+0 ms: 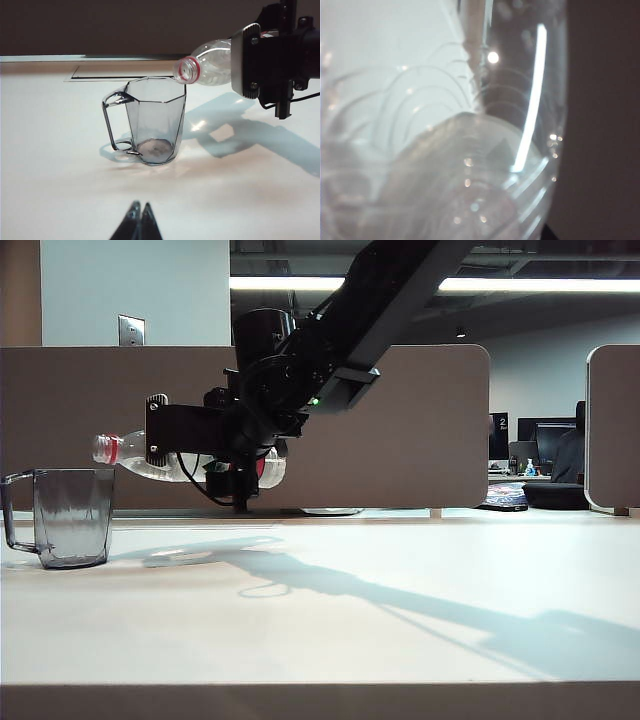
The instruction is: Pick up the mineral water bottle on the table and pour water into the mug until it's half full.
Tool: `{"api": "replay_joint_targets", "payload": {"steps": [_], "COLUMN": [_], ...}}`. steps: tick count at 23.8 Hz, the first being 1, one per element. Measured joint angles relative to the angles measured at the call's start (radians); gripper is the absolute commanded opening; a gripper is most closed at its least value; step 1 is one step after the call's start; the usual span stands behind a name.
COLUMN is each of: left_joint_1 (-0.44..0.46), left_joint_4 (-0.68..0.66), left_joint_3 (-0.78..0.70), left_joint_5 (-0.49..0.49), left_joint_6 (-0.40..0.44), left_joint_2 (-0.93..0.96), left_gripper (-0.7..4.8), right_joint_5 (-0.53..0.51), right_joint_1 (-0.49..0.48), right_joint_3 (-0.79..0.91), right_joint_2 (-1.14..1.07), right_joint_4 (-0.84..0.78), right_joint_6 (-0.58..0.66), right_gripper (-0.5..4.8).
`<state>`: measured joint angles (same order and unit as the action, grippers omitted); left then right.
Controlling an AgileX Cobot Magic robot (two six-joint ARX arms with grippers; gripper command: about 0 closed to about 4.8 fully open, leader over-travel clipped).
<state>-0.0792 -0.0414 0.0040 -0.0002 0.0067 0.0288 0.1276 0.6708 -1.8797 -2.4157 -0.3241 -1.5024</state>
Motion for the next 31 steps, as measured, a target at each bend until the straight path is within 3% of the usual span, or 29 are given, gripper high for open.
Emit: {"api": "replay_joint_targets", "payload": {"steps": [31], "left_joint_1": [0.0], "left_joint_4": [0.0], "left_joint_3": [0.0], "left_joint_5": [0.0], "left_joint_6": [0.0], "left_joint_2": [0.0], "left_gripper": [-0.05], "right_joint_5": [-0.043], "right_joint_1": [-0.008], "right_joint_3": [-0.067], "right_joint_2": [-0.016], "right_joint_4": [0.007], "right_joint_6": [-0.053], "right_gripper": [3.14]}}
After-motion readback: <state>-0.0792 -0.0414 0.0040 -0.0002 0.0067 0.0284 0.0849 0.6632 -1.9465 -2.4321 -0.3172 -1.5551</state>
